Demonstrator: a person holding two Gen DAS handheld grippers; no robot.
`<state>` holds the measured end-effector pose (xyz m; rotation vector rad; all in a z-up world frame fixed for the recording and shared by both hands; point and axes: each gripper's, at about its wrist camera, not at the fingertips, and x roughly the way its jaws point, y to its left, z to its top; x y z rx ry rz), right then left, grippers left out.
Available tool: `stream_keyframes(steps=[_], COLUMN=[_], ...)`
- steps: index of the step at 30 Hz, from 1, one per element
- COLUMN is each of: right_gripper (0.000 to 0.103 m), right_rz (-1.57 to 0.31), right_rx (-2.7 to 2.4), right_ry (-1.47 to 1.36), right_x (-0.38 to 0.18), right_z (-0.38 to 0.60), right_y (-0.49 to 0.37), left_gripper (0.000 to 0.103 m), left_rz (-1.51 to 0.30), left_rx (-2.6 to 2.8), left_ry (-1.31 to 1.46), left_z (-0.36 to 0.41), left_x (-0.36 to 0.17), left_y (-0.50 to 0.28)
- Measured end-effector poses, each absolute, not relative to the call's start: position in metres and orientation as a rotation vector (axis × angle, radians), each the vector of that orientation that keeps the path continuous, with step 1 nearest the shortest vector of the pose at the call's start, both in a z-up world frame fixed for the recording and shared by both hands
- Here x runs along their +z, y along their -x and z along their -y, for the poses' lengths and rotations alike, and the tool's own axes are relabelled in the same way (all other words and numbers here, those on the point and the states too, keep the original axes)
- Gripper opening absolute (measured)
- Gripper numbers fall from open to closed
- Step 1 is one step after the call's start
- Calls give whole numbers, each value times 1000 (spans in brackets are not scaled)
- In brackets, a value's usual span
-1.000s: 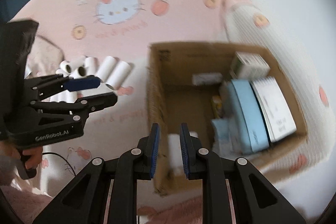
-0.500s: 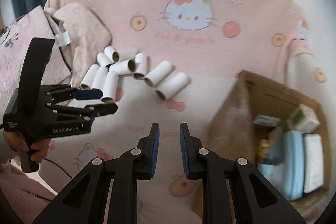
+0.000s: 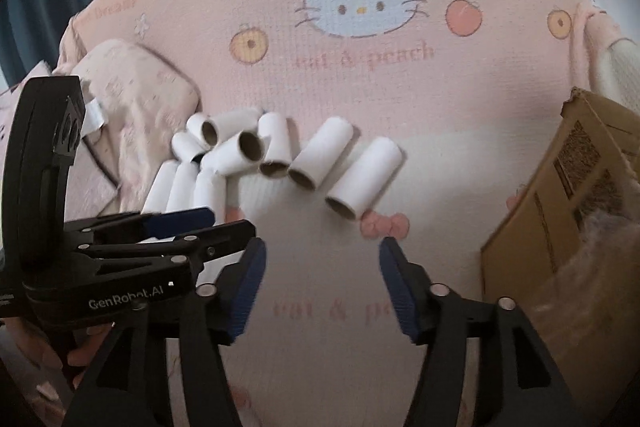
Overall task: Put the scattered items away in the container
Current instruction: 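Withdraw both grippers from the box back to the tube pile, then grasp a white tube with the left gripper while the right gripper grasps another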
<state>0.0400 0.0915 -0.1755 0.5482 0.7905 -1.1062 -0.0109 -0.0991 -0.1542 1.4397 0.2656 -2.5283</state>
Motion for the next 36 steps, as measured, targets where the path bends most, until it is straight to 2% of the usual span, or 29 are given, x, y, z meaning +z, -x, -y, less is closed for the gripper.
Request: stream_keyframes(steps=[6,10,25,36], right_gripper=[66,66,66,66], right_rz=[-718,-706,-673,-630], right_rx=[-1147,-1167,-1188,-1153], right_ry=[-574,-595,-766,-901], right_x=[-191,-203,-229,-247], right_z=[-64,-48,-1,22], right_y=[-34,-30,-6,-2], left_gripper=[58,65,65,62], left_rz=[-280,-291,-225,-196], left_rx=[-2520,-2517,-2530,-2517], left_ry=[-1432,-1440,-1450,-1576], left_z=[113,120,139,141], left_x=[-166,-179,-200,-210], left_y=[34,52,110,130])
